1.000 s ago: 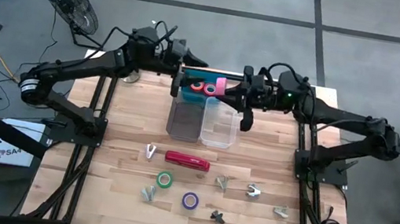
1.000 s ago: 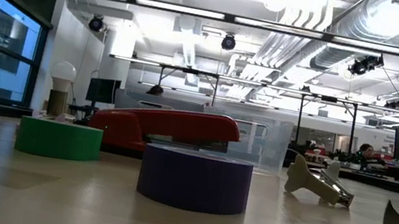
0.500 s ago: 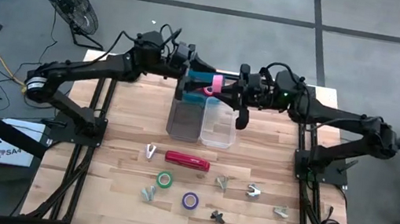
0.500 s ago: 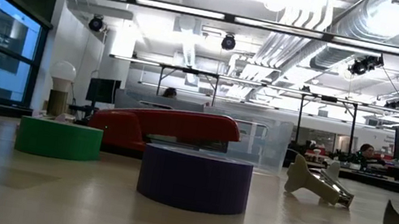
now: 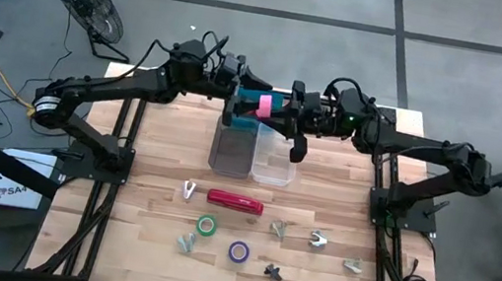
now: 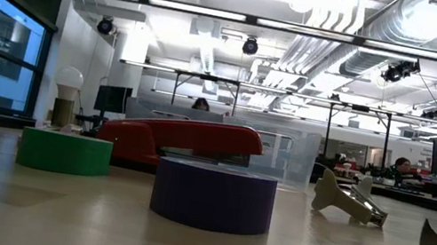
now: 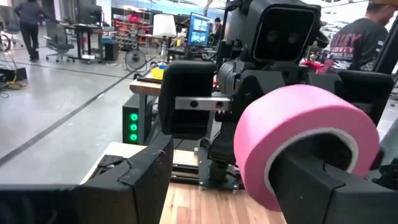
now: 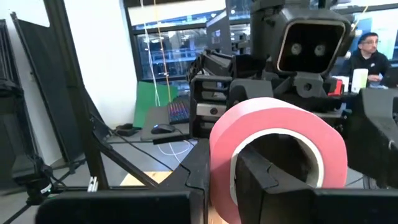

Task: Pick and place Stapler, Stapler remover, tape
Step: Put the pink tape into the blue bin

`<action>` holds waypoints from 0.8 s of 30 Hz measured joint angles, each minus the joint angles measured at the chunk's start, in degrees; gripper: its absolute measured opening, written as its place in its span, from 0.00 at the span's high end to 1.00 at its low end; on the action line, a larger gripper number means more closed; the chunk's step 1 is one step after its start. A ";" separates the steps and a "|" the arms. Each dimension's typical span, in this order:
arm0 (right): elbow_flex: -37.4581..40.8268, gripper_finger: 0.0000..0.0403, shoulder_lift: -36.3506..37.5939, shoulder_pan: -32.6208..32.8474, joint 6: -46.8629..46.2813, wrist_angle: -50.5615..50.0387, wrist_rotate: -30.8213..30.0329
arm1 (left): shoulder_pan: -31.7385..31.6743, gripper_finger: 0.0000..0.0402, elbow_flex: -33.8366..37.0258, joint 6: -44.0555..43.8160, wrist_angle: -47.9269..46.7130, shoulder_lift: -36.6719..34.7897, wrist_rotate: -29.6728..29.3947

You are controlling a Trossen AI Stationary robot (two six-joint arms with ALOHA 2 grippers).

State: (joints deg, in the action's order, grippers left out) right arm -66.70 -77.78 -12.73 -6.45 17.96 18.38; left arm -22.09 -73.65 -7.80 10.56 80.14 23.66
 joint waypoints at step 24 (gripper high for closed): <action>0.00 0.81 -0.98 0.07 -2.28 -0.23 -5.17 | -0.02 0.91 0.00 0.27 -0.30 0.00 1.20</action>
State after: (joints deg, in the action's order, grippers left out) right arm -66.70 -78.76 -12.67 -8.73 17.73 13.21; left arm -22.11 -73.65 -7.54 10.26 80.14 24.86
